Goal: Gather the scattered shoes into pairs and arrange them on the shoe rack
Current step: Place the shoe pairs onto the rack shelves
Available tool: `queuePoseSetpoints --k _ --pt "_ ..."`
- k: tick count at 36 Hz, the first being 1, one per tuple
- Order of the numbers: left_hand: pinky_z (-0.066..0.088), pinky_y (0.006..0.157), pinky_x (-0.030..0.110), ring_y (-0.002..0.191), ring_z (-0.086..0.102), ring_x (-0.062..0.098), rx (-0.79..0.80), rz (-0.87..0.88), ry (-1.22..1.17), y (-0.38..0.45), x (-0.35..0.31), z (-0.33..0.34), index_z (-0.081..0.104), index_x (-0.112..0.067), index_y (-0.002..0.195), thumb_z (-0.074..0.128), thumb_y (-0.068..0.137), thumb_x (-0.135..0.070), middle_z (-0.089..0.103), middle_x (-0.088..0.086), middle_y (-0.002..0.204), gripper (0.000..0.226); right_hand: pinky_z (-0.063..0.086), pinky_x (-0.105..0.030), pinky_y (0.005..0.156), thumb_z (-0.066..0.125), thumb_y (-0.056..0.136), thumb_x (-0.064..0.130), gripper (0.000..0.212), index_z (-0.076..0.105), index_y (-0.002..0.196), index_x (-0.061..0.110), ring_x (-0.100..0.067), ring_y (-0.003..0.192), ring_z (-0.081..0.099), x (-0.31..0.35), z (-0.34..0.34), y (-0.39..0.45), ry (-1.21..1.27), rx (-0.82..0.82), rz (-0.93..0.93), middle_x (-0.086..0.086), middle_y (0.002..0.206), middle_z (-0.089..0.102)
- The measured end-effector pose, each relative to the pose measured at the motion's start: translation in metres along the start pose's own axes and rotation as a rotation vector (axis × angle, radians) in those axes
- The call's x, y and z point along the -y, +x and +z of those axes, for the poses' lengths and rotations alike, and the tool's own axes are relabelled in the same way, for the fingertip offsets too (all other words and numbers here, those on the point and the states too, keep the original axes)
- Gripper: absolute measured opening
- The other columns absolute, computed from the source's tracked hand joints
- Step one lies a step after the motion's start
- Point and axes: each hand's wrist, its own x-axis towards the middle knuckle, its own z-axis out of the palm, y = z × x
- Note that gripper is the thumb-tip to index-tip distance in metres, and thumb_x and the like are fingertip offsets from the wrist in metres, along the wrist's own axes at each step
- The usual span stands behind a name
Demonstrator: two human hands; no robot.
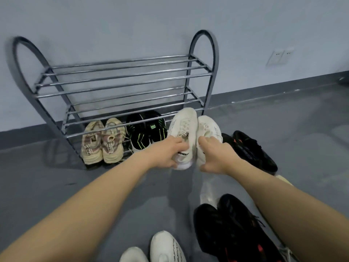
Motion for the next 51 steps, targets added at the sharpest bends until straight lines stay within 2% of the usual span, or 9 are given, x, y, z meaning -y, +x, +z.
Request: queuePoseSetpoints --k 5,11,14,26,31,37,41,46,51 --pt "0.043 0.084 0.042 0.098 0.043 0.019 -0.051 0.006 0.01 -0.013 0.009 -0.02 0.047 -0.016 0.097 0.077 0.069 -0.022 0.041 -0.004 0.099 0.041 0.027 -0.032 0.061 0.064 0.074 0.033 0.047 0.022 0.091 0.019 -0.021 0.098 0.041 0.014 -0.02 0.002 -0.001 -0.052 -0.001 0.007 0.094 0.033" --pt "0.048 0.081 0.045 0.113 0.039 0.021 -0.102 -0.14 0.094 -0.04 0.029 -0.035 0.046 -0.019 0.12 0.07 0.077 -0.024 0.041 0.001 0.116 0.049 0.028 -0.031 0.063 0.07 0.072 0.032 0.051 0.025 0.092 0.018 -0.022 0.098 0.038 0.039 -0.03 0.028 0.02 -0.095 -0.067 -0.002 0.105 0.043" --pt "0.049 0.078 0.044 0.116 0.038 0.021 -0.135 -0.216 0.179 -0.056 0.038 -0.039 0.043 -0.022 0.121 0.066 0.08 -0.023 0.04 0.0 0.118 0.046 0.029 -0.031 0.064 0.07 0.072 0.03 0.051 0.025 0.093 0.018 -0.023 0.1 0.038 0.061 -0.027 0.046 0.047 -0.108 -0.094 -0.004 0.108 0.043" --pt "0.037 0.066 0.033 0.116 0.039 0.021 -0.126 -0.488 0.327 -0.115 0.104 -0.052 0.039 -0.027 0.128 0.06 0.086 -0.024 0.038 0.002 0.124 0.047 0.039 -0.04 0.083 0.068 0.069 0.022 0.05 0.041 0.11 0.014 -0.027 0.099 0.037 0.126 -0.017 0.122 -0.01 -0.145 -0.251 -0.007 0.112 0.041" --pt "0.033 0.069 0.033 0.117 0.039 0.023 -0.119 -0.61 0.334 -0.134 0.129 -0.05 0.04 -0.025 0.127 0.061 0.087 -0.022 0.038 0.004 0.125 0.045 0.031 -0.032 0.073 0.07 0.071 0.021 0.051 0.04 0.112 0.013 -0.025 0.099 0.033 0.155 -0.015 0.151 0.055 -0.128 -0.313 -0.007 0.11 0.038" --pt "0.032 0.068 0.032 0.114 0.043 0.025 -0.174 -0.669 0.359 -0.156 0.169 -0.05 0.042 -0.023 0.124 0.061 0.086 -0.017 0.035 0.004 0.132 0.043 0.037 -0.032 0.064 0.071 0.069 0.023 0.054 0.039 0.112 0.016 -0.025 0.105 0.032 0.181 -0.007 0.192 0.115 -0.111 -0.396 -0.005 0.112 0.033" --pt "0.037 0.075 0.032 0.119 0.044 0.025 -0.202 -0.689 0.373 -0.155 0.187 -0.048 0.04 -0.022 0.126 0.061 0.086 -0.015 0.034 0.002 0.138 0.046 0.045 -0.036 0.06 0.072 0.07 0.024 0.051 0.039 0.109 0.016 -0.026 0.106 0.034 0.199 0.006 0.21 0.137 -0.128 -0.396 -0.006 0.114 0.034" --pt "0.034 0.097 0.035 0.125 0.041 0.027 -0.117 -0.804 0.419 -0.147 0.201 -0.048 0.032 -0.015 0.134 0.054 0.087 -0.012 0.039 0.009 0.135 0.052 0.039 -0.033 0.065 0.071 0.074 0.023 0.055 0.038 0.119 0.016 -0.027 0.114 0.032 0.214 0.025 0.233 0.154 -0.136 -0.336 -0.008 0.125 0.03" --pt "0.03 0.108 0.038 0.131 0.035 0.032 -0.1 -0.801 0.334 -0.14 0.206 -0.045 0.012 -0.006 0.145 0.065 0.077 -0.022 0.031 0.017 0.141 0.087 0.045 -0.04 0.086 0.07 0.074 0.02 0.06 0.038 0.124 0.014 -0.03 0.122 0.032 0.22 0.042 0.238 0.239 -0.156 -0.295 -0.01 0.131 0.027"
